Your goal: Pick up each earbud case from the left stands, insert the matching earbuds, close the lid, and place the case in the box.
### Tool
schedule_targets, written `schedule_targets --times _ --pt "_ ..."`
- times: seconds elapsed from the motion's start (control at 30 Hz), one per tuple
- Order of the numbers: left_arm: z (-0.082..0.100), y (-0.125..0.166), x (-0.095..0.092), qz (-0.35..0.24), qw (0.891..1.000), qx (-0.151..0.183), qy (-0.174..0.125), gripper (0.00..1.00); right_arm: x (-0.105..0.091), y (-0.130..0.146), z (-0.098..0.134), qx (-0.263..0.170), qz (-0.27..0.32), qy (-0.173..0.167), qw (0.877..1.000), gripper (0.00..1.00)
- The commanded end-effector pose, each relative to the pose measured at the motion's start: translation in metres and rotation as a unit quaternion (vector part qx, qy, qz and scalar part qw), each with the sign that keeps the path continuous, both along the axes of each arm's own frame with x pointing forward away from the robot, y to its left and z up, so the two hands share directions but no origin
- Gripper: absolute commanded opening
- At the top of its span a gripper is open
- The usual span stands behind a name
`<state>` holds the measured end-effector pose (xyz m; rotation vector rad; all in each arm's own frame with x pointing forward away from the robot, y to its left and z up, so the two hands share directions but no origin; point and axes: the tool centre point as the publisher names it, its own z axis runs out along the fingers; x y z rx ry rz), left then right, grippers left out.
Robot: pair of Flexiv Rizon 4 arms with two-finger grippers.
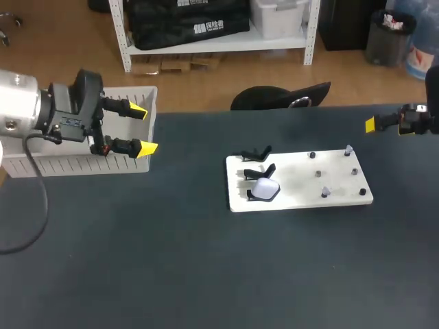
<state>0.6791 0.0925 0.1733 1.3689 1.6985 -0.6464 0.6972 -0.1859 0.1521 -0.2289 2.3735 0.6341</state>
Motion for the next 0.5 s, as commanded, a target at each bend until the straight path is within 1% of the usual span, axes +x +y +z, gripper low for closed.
schedule_targets --times 0.03,0.07,0.1,0.13,0.17,0.2,0.3,0.33,0.43,0.5 --pt "-0.001 0.005 0.004 -0.100 0.993 -0.059 0.003 1.00 0.001 0.000 -0.001 0.000 0.001 0.000 1.000 1.00" --pt "-0.001 0.005 0.004 -0.100 0.993 -0.059 0.003 1.00 0.001 0.000 -0.001 0.000 0.001 0.000 1.000 1.00" --pt "-0.004 0.002 0.000 -0.083 0.995 -0.050 0.005 1.00 0.001 0.000 -0.001 0.000 0.001 0.000 1.000 1.00" --pt "-0.007 -0.002 -0.004 -0.082 0.996 -0.042 0.004 1.00 0.001 0.000 -0.001 0.000 0.001 0.000 1.000 1.00" --pt "-0.011 -0.007 -0.006 -0.067 0.997 -0.038 0.016 1.00 0.001 0.000 -0.001 0.000 0.001 0.000 1.000 1.00" --pt "-0.013 -0.013 -0.010 -0.070 0.997 -0.038 0.020 1.00 0.001 0.000 -0.001 0.000 0.001 0.000 1.000 1.00" --pt "-0.020 -0.029 -0.016 -0.054 0.998 -0.024 0.025 1.00 0.001 0.000 -0.001 0.000 0.001 0.000 1.000 1.00" --pt "-0.022 -0.034 -0.017 -0.045 0.998 -0.028 0.026 1.00 0.001 0.000 -0.001 0.000 0.001 0.000 1.000 1.00" --pt "-0.029 -0.055 -0.021 -0.051 0.998 -0.020 0.025 1.00 0.001 0.000 -0.001 0.000 0.001 0.000 1.000 1.00" --pt "-0.036 -0.066 -0.020 -0.058 0.998 -0.022 0.030 1.00 0.001 0.000 -0.001 0.000 0.001 0.000 1.000 1.00"
